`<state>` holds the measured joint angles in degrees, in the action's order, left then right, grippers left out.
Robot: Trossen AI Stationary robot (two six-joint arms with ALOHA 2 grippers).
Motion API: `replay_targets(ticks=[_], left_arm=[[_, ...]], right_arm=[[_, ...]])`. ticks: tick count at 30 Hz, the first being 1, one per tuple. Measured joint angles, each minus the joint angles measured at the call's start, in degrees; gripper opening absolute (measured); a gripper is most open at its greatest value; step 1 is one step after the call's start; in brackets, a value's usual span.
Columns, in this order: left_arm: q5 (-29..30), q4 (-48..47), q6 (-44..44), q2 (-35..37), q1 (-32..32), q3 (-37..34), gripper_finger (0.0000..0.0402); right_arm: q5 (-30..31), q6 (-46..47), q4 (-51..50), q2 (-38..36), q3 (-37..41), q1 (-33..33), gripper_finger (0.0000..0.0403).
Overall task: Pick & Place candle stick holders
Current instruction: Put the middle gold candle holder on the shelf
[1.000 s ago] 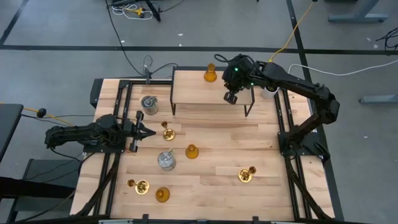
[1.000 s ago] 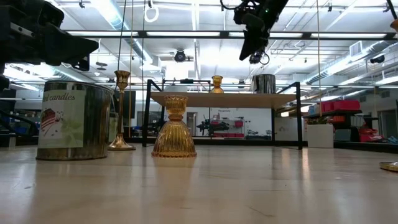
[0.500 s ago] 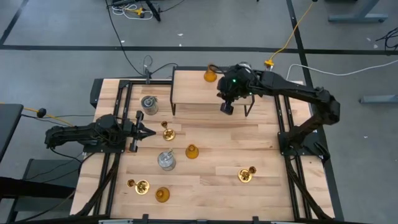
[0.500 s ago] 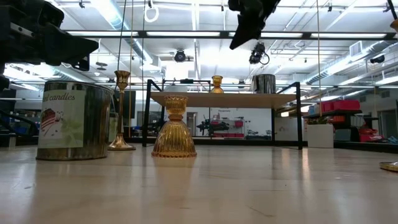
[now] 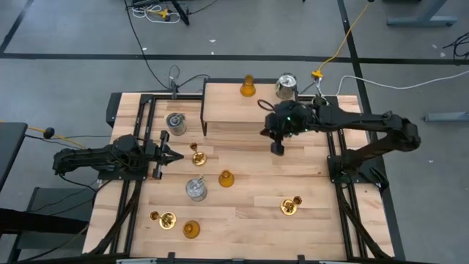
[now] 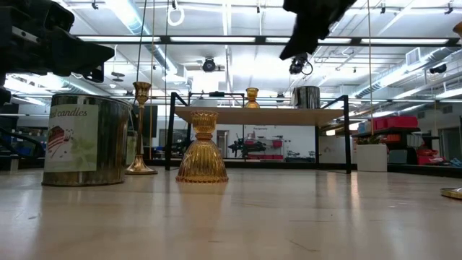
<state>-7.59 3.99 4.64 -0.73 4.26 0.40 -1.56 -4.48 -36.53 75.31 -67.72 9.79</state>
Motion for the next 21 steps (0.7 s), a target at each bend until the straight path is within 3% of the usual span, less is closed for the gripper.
replay_targets(ticks=[12,21], left_arm=[[0.00,0.00,0.00,0.00,0.00,0.00,0.0018],[-0.01,0.00,0.00,0.00,-0.01,0.01,0.0018]], right_arm=[[-0.02,3.71,2.31,-6.30,10.81,-6.24,0.0106],[1.09,4.31,4.40,-11.35,11.42,-10.94,0.0187]])
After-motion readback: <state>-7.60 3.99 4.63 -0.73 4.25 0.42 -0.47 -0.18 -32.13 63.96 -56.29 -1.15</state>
